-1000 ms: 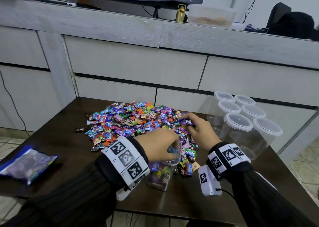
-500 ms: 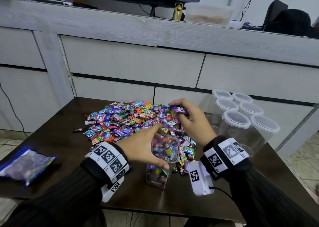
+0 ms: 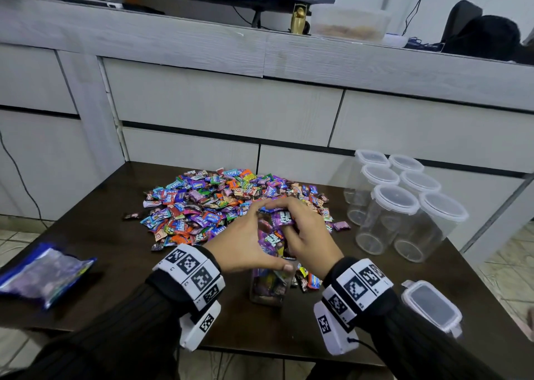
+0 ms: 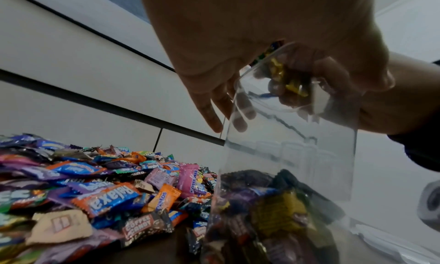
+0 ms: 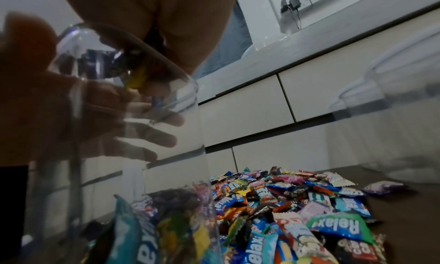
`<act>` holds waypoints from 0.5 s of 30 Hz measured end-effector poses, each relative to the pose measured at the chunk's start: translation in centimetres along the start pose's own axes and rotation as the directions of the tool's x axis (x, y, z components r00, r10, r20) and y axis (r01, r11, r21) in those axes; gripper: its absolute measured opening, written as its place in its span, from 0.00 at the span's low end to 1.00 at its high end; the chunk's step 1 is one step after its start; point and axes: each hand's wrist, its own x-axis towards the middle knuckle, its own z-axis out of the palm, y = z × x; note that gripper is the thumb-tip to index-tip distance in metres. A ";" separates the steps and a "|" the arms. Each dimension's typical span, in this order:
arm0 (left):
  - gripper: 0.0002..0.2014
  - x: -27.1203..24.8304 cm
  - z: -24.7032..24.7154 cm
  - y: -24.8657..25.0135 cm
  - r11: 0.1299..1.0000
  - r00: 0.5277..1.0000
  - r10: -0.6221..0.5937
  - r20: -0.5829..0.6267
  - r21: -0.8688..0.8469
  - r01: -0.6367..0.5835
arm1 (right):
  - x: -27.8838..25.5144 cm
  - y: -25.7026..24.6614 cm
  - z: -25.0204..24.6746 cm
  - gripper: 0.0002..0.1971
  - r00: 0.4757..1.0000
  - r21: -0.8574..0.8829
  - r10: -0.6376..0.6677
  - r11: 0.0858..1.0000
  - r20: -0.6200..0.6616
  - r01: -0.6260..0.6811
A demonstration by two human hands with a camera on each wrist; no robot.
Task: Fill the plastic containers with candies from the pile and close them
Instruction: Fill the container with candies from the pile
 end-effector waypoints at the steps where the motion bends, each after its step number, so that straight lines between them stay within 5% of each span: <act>1: 0.64 -0.1 0.0 0.0 1.000 1.000 -0.010 0.013 -0.017 0.010 | -0.1 0.0 -0.1 0.23 1.000 0.002 0.004 1.000 0.015 -0.004; 10: 0.41 -0.2 0.0 0.2 0.998 0.999 -0.014 0.038 -0.063 0.016 | 0.1 -0.6 -0.8 0.12 0.971 -0.077 0.025 0.997 0.238 -0.007; 15: 0.36 0.0 0.2 0.0 0.998 1.000 0.007 0.030 -0.070 -0.005 | 1.6 -1.5 -1.0 0.10 0.881 -0.182 0.070 0.983 0.469 0.019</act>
